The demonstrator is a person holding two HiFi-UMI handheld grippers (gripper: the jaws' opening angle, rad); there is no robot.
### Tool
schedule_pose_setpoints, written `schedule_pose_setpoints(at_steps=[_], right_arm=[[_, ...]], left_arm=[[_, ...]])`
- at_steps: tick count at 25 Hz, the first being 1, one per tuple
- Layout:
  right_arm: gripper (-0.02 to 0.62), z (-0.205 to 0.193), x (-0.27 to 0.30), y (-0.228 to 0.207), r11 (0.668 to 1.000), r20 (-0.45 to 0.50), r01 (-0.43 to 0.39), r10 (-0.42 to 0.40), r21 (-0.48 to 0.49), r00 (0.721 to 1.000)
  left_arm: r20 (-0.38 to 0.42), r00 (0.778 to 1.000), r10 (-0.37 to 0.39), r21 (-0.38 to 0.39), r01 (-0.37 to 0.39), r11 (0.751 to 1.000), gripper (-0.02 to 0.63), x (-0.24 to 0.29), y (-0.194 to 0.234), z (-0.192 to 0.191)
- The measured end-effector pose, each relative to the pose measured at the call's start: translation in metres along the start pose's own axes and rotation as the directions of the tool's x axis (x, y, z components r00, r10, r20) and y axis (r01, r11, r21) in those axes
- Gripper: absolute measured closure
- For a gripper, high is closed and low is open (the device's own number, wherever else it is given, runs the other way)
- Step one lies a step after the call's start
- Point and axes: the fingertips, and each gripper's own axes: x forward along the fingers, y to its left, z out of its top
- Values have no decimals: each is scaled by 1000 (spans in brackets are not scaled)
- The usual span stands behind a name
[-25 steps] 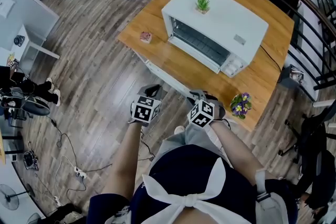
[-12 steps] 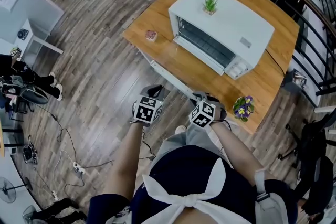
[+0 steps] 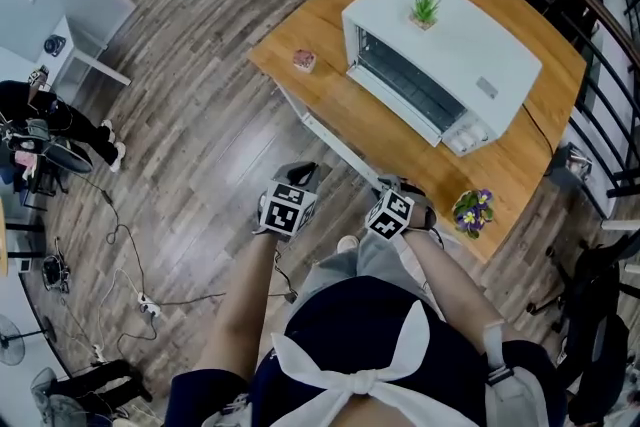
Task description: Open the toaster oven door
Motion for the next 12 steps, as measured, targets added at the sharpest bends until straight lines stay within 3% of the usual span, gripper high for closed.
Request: schedule_pose_setpoints(at_steps=[5, 12], right_arm=[[462, -15, 19, 2, 1000, -59, -8, 8, -2, 998], [460, -14, 20, 1, 1000, -50, -1, 2, 9, 999]], left_arm=[[-8, 1000, 6, -19, -6, 1000, 571, -4, 2, -7], [-20, 1000, 17, -59, -18, 998, 571, -10, 8, -24]])
